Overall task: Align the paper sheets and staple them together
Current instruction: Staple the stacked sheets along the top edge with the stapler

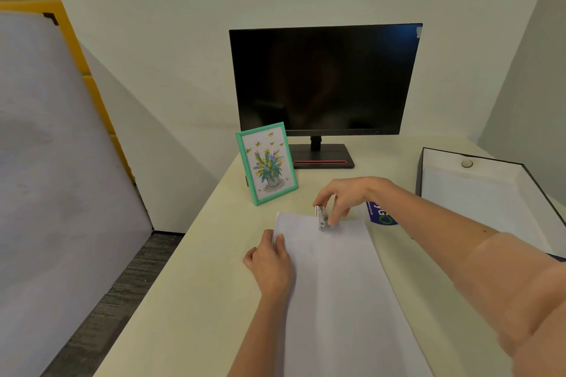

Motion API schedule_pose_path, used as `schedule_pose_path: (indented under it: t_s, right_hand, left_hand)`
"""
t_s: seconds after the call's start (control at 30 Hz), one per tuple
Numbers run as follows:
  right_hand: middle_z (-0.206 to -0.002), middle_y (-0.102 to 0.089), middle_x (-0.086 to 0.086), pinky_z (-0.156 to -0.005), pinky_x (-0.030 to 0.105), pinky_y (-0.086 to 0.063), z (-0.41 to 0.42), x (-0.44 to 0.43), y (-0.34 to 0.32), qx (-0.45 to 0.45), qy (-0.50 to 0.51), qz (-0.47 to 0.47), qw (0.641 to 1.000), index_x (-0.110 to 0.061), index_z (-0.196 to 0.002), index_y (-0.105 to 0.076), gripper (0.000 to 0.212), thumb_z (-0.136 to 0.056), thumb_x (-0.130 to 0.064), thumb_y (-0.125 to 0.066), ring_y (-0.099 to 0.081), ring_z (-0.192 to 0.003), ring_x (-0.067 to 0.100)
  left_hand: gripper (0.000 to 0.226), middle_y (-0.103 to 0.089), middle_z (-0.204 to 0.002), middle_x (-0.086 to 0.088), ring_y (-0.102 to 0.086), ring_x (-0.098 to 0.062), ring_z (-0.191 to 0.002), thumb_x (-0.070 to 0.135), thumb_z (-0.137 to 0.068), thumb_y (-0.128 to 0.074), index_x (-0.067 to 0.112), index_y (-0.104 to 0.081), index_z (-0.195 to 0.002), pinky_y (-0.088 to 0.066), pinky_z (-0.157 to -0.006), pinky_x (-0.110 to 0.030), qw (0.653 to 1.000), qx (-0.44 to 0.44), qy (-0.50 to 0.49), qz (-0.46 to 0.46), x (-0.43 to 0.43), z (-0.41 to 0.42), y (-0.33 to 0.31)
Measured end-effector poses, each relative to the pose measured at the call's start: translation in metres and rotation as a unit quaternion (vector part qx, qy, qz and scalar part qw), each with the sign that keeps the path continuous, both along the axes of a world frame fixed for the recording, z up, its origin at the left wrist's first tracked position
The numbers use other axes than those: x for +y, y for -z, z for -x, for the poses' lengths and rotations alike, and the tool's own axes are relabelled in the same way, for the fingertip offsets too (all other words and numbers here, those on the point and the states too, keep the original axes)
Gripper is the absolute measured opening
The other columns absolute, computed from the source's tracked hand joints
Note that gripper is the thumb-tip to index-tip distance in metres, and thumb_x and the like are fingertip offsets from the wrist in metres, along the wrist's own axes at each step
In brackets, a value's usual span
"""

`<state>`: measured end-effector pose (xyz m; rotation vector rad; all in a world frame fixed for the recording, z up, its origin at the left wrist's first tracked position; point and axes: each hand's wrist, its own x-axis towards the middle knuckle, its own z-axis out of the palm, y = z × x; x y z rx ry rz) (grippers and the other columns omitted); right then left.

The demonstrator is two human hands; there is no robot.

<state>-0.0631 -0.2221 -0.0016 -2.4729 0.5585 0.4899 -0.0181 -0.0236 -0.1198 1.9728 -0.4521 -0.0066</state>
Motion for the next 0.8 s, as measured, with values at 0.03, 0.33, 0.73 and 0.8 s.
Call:
schedule_pose_path:
  t_s: [0.03, 0.33, 0.73, 0.8]
  right_hand:
    - [-0.125, -0.058, -0.001, -0.082, 0.027, -0.055, 0.000, 0.001, -0.001, -0.002, 0.002, 0.002, 1.000, -0.018, -0.129, -0.056, 0.058, -0.076, -0.020, -0.078, -0.062, -0.097, 0.016]
    - [-0.125, -0.053, 0.003, -0.081, 0.026, -0.055, -0.001, 0.003, 0.000, 0.004, 0.022, 0.012, 1.000, -0.014, -0.136, -0.050, 0.059, -0.083, -0.027, -0.072, -0.057, -0.109, 0.021]
    - [-0.136, -0.049, -0.001, -0.086, 0.028, -0.050, 0.013, -0.012, -0.003, 0.014, 0.041, -0.022, 0.999, -0.019, -0.139, -0.047, 0.057, -0.087, -0.033, -0.066, -0.047, -0.118, 0.015]
    - [-0.134, -0.049, -0.003, -0.092, 0.032, -0.047, 0.010, -0.010, -0.002, 0.001, 0.042, -0.037, 0.998, -0.021, -0.139, -0.047, 0.056, -0.087, -0.034, -0.065, -0.044, -0.118, 0.013]
  left_hand:
    - [0.018, -0.038, -0.053, 0.007, -0.044, -0.034, -0.091, 0.019, -0.097, -0.039, 0.015, -0.043, -0.079, -0.019, -0.082, -0.024, 1.000, 0.001, -0.001, 0.000, 0.000, 0.000, 0.000]
    - [0.017, -0.036, -0.053, 0.008, -0.044, -0.031, -0.079, 0.016, -0.096, -0.039, 0.014, -0.044, -0.080, -0.023, -0.088, -0.028, 1.000, -0.013, -0.003, -0.020, 0.000, 0.000, -0.001]
    - [0.018, -0.039, -0.053, 0.005, -0.043, -0.032, -0.085, 0.017, -0.097, -0.038, 0.013, -0.045, -0.080, -0.026, -0.094, -0.032, 1.000, 0.009, 0.003, 0.000, 0.003, 0.002, -0.004]
    - [0.019, -0.038, -0.053, 0.005, -0.042, -0.032, -0.087, 0.017, -0.097, -0.038, 0.012, -0.044, -0.079, -0.026, -0.094, -0.032, 1.000, 0.011, 0.003, 0.004, 0.003, 0.003, -0.005]
